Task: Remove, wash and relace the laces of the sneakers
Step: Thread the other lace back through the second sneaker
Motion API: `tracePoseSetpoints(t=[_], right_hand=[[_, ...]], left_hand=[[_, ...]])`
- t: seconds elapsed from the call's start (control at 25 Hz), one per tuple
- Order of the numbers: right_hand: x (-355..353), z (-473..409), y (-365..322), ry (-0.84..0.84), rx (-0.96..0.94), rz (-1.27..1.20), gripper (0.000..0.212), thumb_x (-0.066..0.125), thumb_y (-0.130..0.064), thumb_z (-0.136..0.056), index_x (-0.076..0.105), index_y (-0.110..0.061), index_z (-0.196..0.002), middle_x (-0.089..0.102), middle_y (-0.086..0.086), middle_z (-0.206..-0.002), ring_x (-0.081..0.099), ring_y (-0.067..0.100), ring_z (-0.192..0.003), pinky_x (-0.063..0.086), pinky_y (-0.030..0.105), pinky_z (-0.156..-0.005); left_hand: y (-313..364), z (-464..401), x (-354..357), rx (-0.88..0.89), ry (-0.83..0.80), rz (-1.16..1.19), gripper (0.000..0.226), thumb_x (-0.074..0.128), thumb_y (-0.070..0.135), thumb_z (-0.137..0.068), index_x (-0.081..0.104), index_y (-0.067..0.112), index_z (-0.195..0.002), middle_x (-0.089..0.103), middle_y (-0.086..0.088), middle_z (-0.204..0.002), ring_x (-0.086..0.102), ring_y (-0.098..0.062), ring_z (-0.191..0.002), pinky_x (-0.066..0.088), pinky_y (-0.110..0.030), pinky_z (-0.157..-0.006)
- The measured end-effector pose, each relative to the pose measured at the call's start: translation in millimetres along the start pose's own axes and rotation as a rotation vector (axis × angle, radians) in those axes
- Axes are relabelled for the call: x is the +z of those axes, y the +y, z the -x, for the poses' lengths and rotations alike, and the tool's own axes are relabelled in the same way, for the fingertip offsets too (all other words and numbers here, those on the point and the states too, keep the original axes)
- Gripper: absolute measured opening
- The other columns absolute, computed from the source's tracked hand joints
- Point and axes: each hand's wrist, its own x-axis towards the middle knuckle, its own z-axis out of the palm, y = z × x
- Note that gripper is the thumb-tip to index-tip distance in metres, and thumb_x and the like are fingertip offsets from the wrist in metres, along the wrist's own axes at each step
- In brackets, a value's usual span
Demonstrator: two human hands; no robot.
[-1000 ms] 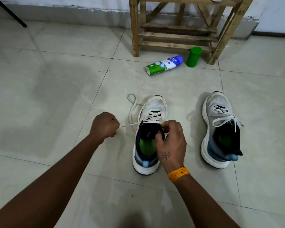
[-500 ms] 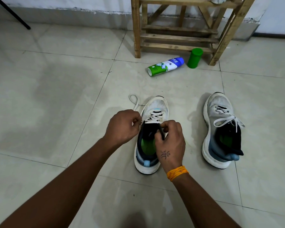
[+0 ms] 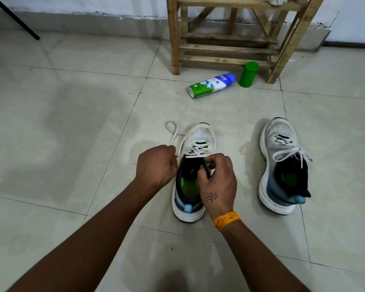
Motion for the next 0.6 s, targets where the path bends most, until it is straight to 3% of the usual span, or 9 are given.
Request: tracePoseSetpoints(t=[0.08, 0.16, 0.4, 0.48, 0.6], right_hand=[[-0.1, 0.3, -0.4, -0.003, 0.010, 0.002, 0.020, 0.071, -0.018, -0.083, 0.057, -0.020, -0.098, 0.053, -0.005, -0.097, 0.054, 0.013, -0.082, 0.046, 0.034, -0.068], [0.1, 0.9, -1.3, 0.005, 0.020, 0.004, 0.021, 0.070, -0.018, -0.083, 0.057, -0.021, -0.098, 0.053, -0.006, -0.097, 0.054, 0.014, -0.082, 0.046, 0.033, -0.068], [2.0, 1.3, -0.9, 0.005, 0.006, 0.005, 0.021, 0.071, -0.016, -0.082, 0.057, -0.020, -0.097, 0.052, -0.006, -0.096, 0.053, 0.014, -0.082, 0.044, 0.032, -0.066], [1.6, 1.7, -0.4, 0.002, 0.004, 0.001, 0.021, 0.070, -0.016, -0.082, 0.057, -0.020, -0.098, 0.052, -0.005, -0.096, 0.053, 0.014, -0.082, 0.044, 0.032, -0.066], [0.4, 2.3, 0.2, 0.004, -0.003, 0.008, 0.021, 0.071, -0.016, -0.082, 0.057, -0.019, -0.098, 0.053, -0.005, -0.096, 0.054, 0.015, -0.082, 0.045, 0.032, -0.066]], left_hand=[[-12.1, 3.3, 2.0, -0.183, -0.225, -0.100, 0.019, 0.061, 0.018, -0.081, 0.044, 0.019, -0.074, 0.053, -0.001, -0.079, 0.063, -0.029, -0.079, 0.038, -0.028, -0.064], [-22.5, 5.4, 2.8, -0.256, -0.336, -0.135, 0.018, 0.062, 0.017, -0.080, 0.046, 0.017, -0.074, 0.056, -0.002, -0.082, 0.063, -0.027, -0.078, 0.041, -0.027, -0.067], [-4.2, 5.5, 7.7, 0.178, 0.167, 0.036, 0.012, 0.067, 0.031, -0.089, 0.064, 0.019, -0.086, 0.060, 0.001, -0.074, 0.061, -0.027, -0.061, 0.045, -0.031, -0.046], [-3.6, 6.2, 6.1, 0.199, 0.195, 0.018, 0.014, 0.068, 0.023, -0.088, 0.059, 0.017, -0.078, 0.056, 0.000, -0.068, 0.057, -0.027, -0.056, 0.039, -0.030, -0.043], [-13.4, 5.7, 9.9, 0.081, 0.056, 0.009, 0.018, 0.066, 0.020, -0.088, 0.055, 0.017, -0.074, 0.059, -0.002, -0.068, 0.059, -0.032, -0.061, 0.044, -0.033, -0.051]])
